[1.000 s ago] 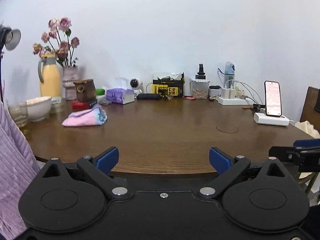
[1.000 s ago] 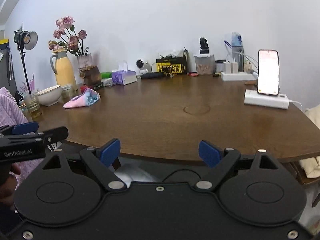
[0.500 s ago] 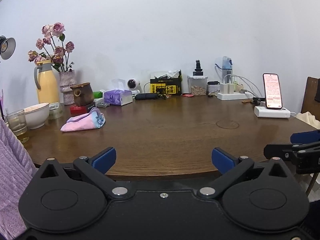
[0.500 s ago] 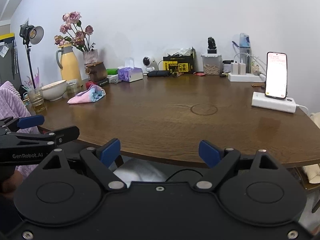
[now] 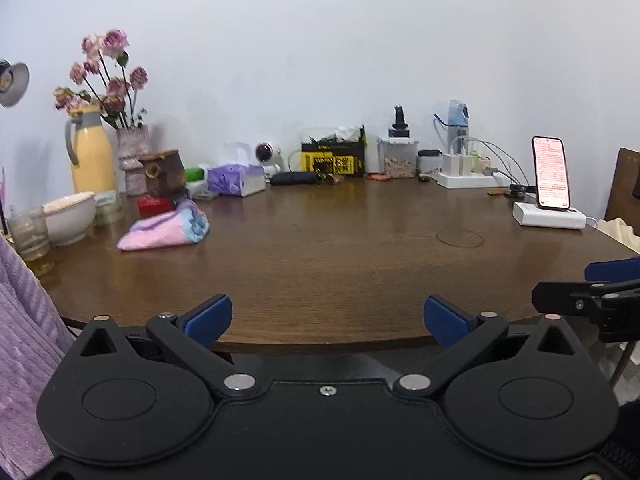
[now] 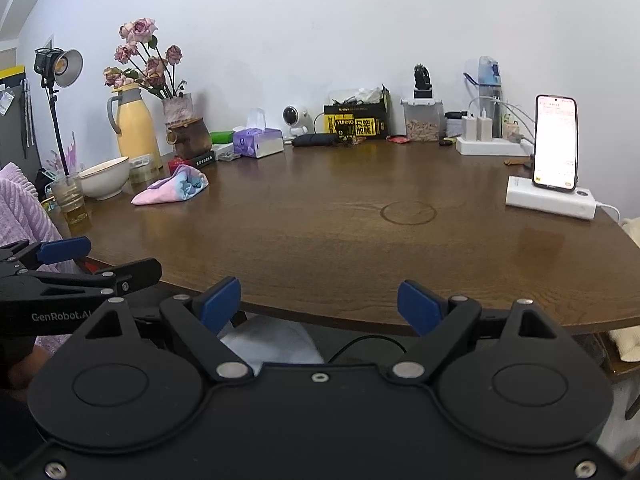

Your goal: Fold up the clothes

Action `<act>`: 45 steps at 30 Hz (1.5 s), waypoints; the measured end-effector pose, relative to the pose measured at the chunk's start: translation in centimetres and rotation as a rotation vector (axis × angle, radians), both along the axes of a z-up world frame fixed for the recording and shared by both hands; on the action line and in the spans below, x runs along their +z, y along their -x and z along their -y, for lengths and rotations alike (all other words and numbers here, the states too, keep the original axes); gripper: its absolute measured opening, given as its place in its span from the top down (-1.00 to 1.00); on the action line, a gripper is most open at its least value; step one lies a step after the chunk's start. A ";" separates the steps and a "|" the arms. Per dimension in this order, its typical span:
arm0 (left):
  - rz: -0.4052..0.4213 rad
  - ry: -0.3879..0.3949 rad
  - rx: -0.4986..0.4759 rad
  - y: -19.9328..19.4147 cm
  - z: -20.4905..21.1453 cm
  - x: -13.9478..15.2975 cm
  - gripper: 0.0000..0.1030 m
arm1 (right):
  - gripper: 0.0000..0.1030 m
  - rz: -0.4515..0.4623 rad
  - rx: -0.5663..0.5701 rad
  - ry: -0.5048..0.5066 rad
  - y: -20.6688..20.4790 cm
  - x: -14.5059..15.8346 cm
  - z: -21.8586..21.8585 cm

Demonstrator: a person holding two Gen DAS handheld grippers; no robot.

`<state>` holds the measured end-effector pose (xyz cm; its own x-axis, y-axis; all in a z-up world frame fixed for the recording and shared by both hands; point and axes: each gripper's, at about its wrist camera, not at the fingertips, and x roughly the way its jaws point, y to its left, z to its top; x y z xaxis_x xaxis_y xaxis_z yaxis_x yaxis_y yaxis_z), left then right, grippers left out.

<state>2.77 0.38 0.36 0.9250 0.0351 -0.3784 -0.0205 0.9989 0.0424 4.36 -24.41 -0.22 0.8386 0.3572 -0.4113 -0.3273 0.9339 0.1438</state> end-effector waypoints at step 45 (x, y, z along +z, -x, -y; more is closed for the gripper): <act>-0.030 0.022 -0.012 -0.1 -0.4 -0.1 -1.00 | -0.74 -0.022 0.017 0.016 -0.1 -0.1 0.0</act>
<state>2.83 0.79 0.25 0.9136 0.0156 -0.4064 -0.0077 0.9997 0.0210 4.41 -24.45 -0.36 0.8230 0.3649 -0.4353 -0.3404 0.9303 0.1364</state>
